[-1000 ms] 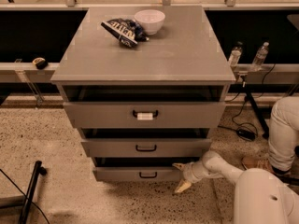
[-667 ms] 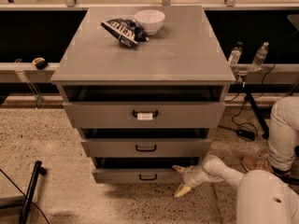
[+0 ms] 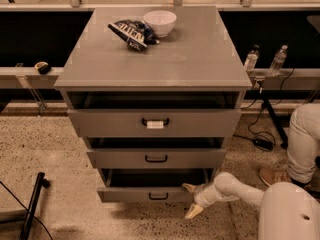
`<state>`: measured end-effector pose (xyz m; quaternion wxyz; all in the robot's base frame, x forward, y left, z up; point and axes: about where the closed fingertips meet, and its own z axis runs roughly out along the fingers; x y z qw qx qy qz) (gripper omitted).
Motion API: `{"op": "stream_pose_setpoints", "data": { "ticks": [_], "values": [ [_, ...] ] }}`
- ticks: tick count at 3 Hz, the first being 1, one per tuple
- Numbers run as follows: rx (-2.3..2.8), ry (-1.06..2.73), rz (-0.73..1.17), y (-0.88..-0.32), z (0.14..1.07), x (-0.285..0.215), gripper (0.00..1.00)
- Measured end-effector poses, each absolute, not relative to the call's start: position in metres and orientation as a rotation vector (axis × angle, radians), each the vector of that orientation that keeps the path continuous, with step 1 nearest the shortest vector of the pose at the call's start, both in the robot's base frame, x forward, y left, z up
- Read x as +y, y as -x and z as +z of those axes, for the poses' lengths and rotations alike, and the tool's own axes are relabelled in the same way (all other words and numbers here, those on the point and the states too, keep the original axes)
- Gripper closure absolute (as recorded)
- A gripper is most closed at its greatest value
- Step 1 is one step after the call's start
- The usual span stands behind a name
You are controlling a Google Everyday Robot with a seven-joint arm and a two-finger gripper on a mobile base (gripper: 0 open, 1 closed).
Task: Open bottom drawer
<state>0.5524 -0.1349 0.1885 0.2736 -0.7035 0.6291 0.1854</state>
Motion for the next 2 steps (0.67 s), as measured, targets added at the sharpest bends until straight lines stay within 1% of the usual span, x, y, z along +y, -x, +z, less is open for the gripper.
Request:
{"op": "stream_pose_setpoints", "data": {
  "ticks": [1, 2],
  "values": [
    [1.688, 1.898, 0.501, -0.5489, 0.1886, -0.133, 0.07],
    [1.688, 1.898, 0.502, -0.5489, 0.1886, -0.133, 0.0]
  ]
}}
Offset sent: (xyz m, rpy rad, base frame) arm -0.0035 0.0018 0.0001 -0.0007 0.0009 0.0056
